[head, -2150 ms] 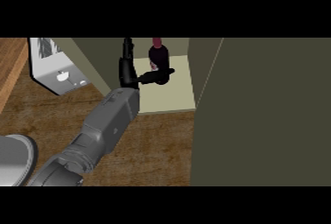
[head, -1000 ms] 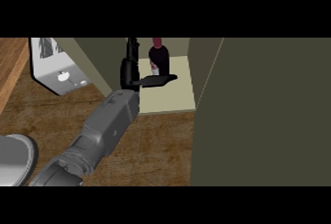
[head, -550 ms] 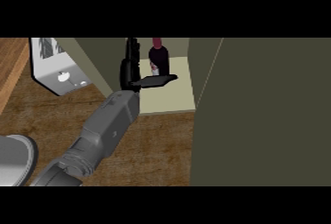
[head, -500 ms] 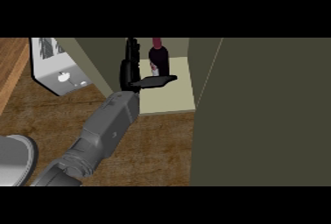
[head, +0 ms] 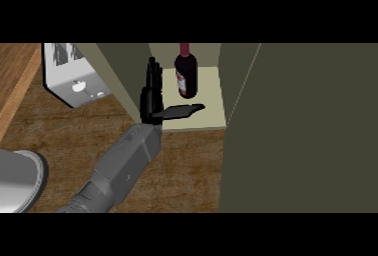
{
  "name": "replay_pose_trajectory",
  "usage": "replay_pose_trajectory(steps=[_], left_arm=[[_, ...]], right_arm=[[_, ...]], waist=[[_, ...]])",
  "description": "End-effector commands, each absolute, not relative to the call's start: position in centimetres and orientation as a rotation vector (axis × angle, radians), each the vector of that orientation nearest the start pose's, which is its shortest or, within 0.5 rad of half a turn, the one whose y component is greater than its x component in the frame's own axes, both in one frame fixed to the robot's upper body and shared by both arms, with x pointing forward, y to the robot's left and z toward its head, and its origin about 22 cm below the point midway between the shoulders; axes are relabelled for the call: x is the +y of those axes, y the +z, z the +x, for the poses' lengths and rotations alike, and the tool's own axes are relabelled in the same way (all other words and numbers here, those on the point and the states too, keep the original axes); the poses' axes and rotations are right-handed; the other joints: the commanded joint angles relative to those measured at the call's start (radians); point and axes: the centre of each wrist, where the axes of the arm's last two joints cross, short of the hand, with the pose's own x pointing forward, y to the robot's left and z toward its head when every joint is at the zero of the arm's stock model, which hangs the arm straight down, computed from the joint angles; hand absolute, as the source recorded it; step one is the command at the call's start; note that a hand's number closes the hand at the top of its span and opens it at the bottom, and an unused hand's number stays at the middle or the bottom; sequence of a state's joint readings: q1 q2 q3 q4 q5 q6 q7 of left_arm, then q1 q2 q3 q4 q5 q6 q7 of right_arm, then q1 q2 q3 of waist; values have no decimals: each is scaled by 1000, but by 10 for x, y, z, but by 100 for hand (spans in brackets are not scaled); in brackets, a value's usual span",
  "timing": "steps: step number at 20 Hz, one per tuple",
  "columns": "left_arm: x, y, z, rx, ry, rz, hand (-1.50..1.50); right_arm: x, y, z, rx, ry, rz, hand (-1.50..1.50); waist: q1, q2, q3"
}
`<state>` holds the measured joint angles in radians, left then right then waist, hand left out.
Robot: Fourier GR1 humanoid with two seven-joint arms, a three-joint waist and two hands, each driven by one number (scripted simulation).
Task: Pick up the wine, place it into the cabinet and close the cabinet
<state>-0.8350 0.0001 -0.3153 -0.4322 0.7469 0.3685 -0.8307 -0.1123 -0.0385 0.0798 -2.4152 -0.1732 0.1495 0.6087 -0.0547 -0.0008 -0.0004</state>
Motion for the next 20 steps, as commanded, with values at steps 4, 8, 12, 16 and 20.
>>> replay_pose_trajectory(steps=[4,8,12,16,20], left_arm=[[72,-34,323,-1843,196,-74,-150],[56,-29,300,-1883,184,-46,-150],[51,-4,281,-1899,195,-111,-150],[36,-3,229,-1905,244,-145,-150],[61,7,224,-1894,254,-124,-150]], right_arm=[[-226,195,153,-1914,269,247,-150],[-205,209,138,-1921,261,279,-150],[-209,199,147,-1912,281,247,-150],[-218,220,136,-1925,286,268,-150],[-234,208,147,-1937,288,241,-150]], waist=[[51,-6,1],[48,-3,0],[58,-3,1],[61,-6,0],[56,-2,1]])
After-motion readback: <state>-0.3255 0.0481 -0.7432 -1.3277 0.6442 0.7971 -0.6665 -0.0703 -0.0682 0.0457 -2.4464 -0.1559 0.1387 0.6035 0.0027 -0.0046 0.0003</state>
